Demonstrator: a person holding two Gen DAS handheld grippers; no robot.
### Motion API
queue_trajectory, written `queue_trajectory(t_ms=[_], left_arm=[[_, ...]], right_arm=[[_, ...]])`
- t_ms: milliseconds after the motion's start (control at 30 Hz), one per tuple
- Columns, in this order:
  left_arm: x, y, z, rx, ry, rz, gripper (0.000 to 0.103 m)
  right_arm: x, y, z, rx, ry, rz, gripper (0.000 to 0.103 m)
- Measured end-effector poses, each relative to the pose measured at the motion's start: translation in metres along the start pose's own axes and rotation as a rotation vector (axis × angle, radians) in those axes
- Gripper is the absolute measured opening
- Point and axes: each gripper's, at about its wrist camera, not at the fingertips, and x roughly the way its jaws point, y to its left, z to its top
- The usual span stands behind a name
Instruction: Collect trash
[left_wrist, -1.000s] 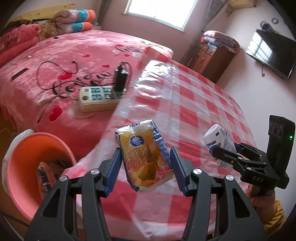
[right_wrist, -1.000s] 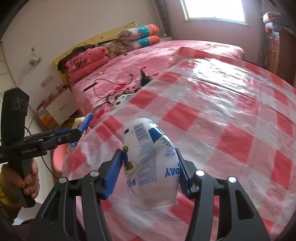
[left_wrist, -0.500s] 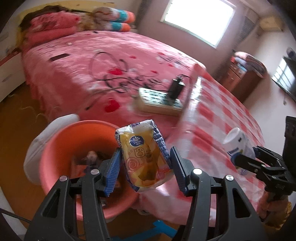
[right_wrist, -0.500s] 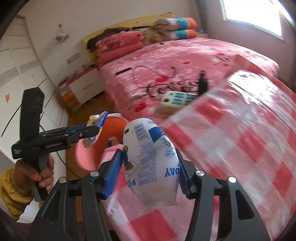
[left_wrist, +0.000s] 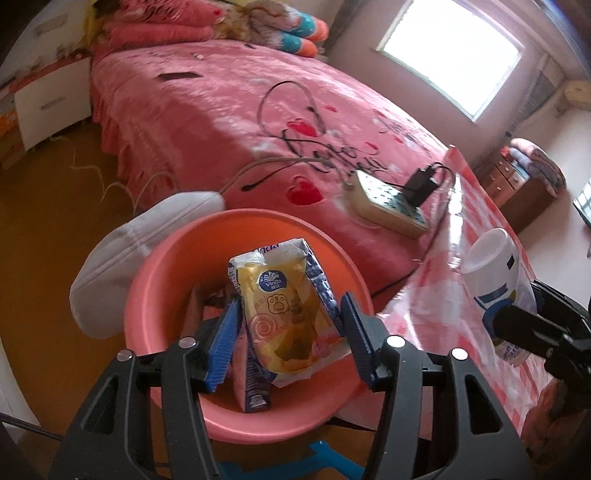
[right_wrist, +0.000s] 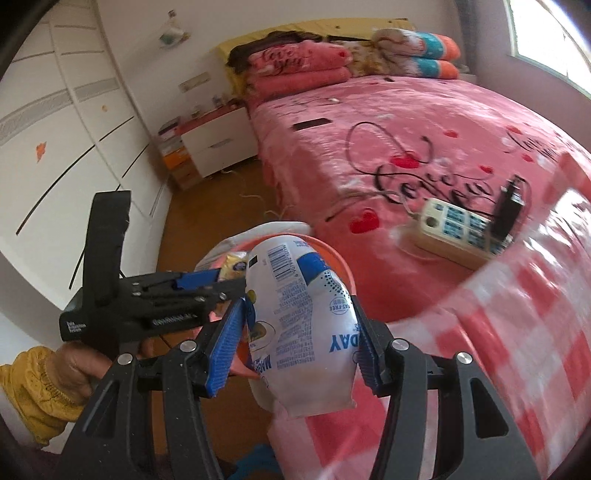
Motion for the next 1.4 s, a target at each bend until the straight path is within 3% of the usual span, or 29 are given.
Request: queue_trajectory(t_ms=[67,233,500,900,1400], left_arm=[[0.005,0.007,-0.001,-0.022,0.01,0.003,0.062],[0.011,0.01,-0.005,-0.01,0.011,0.052,0.075],[0.005,-0.006,-0.002,0.057,-0.044,0.105,0.088],[-0.01,-0.064,0.004,0.232,-0.121,0.175,0.092],[-0.025,-0.157,-0.001,0.395,-0.167,0.092,0.093]], right_arm=[[0.009,0.004,0.001,-0.025,0.003,-0.022,0.077],[0.013,-0.001,-0.006,0.002,0.001,-0.068,0.09],[-0.016,-0.041,-0.026,0.151,-0.043,-0.128,0.092],[-0.067,-0.096,-0.065,0.333,-0.128,-0.238,0.092],[-0.126,-0.121,-0.116,0.398,-0.225,-0.39,0.094]])
